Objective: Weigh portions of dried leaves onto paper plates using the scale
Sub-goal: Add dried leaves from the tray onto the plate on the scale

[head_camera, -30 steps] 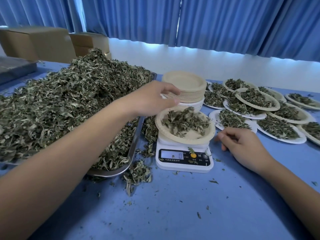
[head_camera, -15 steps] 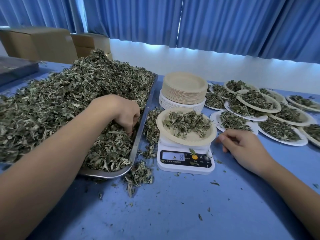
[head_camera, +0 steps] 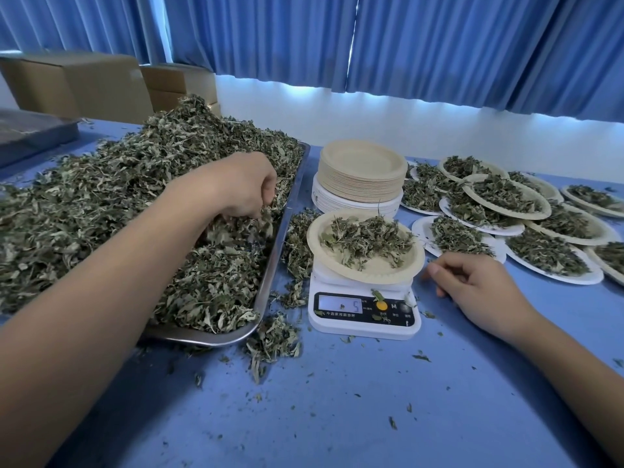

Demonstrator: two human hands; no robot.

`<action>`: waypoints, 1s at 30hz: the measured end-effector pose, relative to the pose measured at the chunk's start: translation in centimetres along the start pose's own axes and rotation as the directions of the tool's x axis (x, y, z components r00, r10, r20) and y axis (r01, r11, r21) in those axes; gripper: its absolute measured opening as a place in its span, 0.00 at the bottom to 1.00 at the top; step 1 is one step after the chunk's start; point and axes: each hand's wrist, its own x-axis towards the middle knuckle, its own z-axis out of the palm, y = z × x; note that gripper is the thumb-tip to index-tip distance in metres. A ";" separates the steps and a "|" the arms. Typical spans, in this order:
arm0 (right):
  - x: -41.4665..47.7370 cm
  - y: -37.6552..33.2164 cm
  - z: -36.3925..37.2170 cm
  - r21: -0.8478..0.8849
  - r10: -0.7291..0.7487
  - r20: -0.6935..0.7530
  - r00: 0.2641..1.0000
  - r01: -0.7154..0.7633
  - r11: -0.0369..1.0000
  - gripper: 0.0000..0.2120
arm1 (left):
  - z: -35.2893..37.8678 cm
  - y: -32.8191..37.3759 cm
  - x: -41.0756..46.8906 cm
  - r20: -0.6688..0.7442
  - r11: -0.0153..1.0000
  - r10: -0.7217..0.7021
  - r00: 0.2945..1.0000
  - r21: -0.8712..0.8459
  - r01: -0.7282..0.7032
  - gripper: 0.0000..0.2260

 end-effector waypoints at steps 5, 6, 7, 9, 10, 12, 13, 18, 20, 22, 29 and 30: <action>0.0 0.1 0.0 -0.006 -0.002 0.001 1.000 0.002 1.000 0.16 | -0.8 0.4 -0.2 -0.087 0.994 0.020 0.996 -0.101 -0.029 0.10; 0.0 0.1 0.0 -0.005 0.000 0.004 1.000 0.000 1.000 0.16 | -1.0 0.5 -0.4 -0.090 0.994 0.021 0.996 -0.107 -0.030 0.11; 0.0 0.2 0.0 -0.002 0.004 0.008 1.000 -0.004 1.000 0.15 | -1.0 0.5 -0.5 -0.096 0.993 0.019 0.995 -0.112 -0.030 0.11; 0.0 0.2 0.0 0.004 0.013 0.014 1.000 -0.013 1.000 0.13 | -1.0 0.6 -0.5 -0.129 0.990 0.010 0.992 -0.141 -0.028 0.10; 0.0 0.2 0.0 0.005 0.016 0.016 1.000 -0.016 1.000 0.13 | -1.0 0.7 -0.6 -0.159 0.985 0.006 0.987 -0.167 -0.033 0.10; 0.0 0.3 0.0 0.006 0.015 0.017 1.000 -0.015 1.000 0.13 | -1.0 1.1 -0.6 -0.233 0.970 0.015 0.972 -0.232 -0.070 0.09; 0.0 0.3 0.0 0.004 0.013 0.016 1.000 -0.013 1.000 0.13 | -0.9 1.4 -0.8 -0.267 0.956 0.028 0.963 -0.273 -0.104 0.09; 0.1 0.6 0.1 0.001 0.019 0.015 1.000 -0.019 1.000 0.12 | 0.5 4.3 -1.9 -0.276 0.734 0.086 0.957 -0.632 -0.248 0.10; 0.1 0.7 0.2 -0.010 0.021 0.017 1.000 -0.021 1.000 0.12 | 1.4 5.4 -2.3 -0.156 0.689 0.187 0.970 -0.683 -0.243 0.12; 0.1 0.8 0.1 -0.009 0.022 0.015 1.000 -0.022 1.000 0.12 | 2.2 6.0 -2.4 0.000 0.681 0.301 0.954 -0.699 -0.216 0.15; 0.1 0.6 0.0 -0.012 0.019 0.016 1.000 -0.019 1.000 0.12 | 0.2 3.9 -1.4 -0.194 0.792 0.229 0.954 -0.533 -0.298 0.06; 0.1 0.5 0.0 -0.013 0.019 0.015 1.000 -0.019 1.000 0.12 | -0.3 3.2 -1.2 -0.167 0.857 0.231 0.959 -0.431 -0.282 0.06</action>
